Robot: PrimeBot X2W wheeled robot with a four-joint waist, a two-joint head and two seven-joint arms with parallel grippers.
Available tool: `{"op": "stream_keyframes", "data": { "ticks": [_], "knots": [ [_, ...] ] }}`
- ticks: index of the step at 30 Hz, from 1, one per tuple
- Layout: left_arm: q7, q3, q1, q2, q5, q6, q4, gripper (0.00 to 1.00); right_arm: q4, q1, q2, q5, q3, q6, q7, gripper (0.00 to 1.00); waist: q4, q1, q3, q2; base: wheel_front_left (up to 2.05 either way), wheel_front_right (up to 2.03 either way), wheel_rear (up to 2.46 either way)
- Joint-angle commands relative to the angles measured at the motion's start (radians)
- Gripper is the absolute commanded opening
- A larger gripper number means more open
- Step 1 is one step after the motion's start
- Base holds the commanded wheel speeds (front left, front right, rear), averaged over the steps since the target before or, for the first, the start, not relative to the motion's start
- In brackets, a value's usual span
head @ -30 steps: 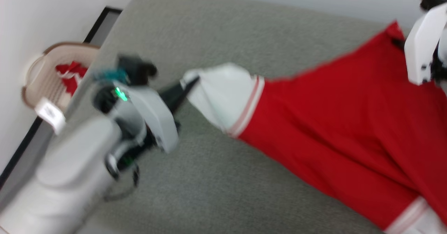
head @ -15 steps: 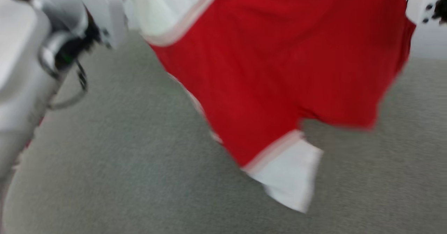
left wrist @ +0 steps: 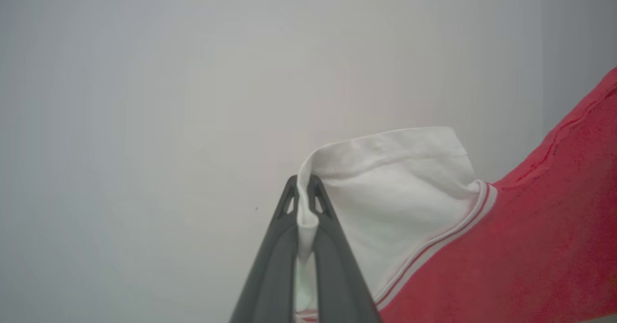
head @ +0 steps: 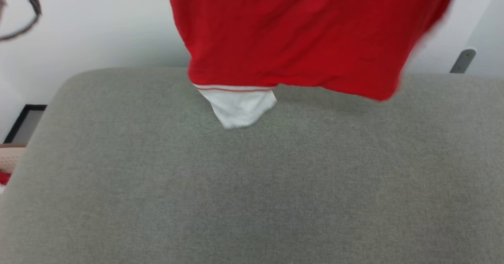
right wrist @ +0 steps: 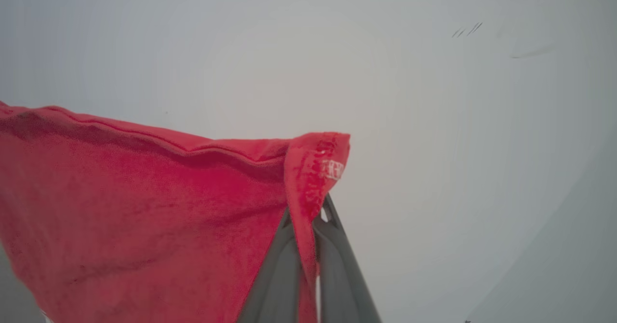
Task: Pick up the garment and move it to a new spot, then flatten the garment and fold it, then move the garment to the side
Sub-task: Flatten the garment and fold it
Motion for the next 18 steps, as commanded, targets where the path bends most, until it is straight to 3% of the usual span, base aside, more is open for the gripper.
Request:
{"op": "stream_keyframes", "data": {
  "ticks": [1,12,18],
  "knots": [
    [-0.007,-0.005,-0.023,-0.002,0.0,-0.002,0.013,0.0,0.002,-0.013,0.001,0.008,-0.003,-0.001,-0.001,0.0,-0.015,0.0,0.024,0.0,0.0,0.0,0.0],
    [-0.094,-0.027,-0.176,0.005,0.008,-0.002,0.068,0.0,0.024,-0.133,0.005,-0.025,-0.048,-0.001,-0.01,0.0,-0.039,0.0,0.298,0.0,0.0,0.0,0.0],
    [-0.279,-0.03,-0.302,-0.012,0.114,0.045,0.158,0.0,0.165,-0.235,0.1,-0.148,-0.099,-0.001,-0.186,0.0,-0.083,0.0,0.477,0.0,0.0,0.0,0.0]
  ]
}}
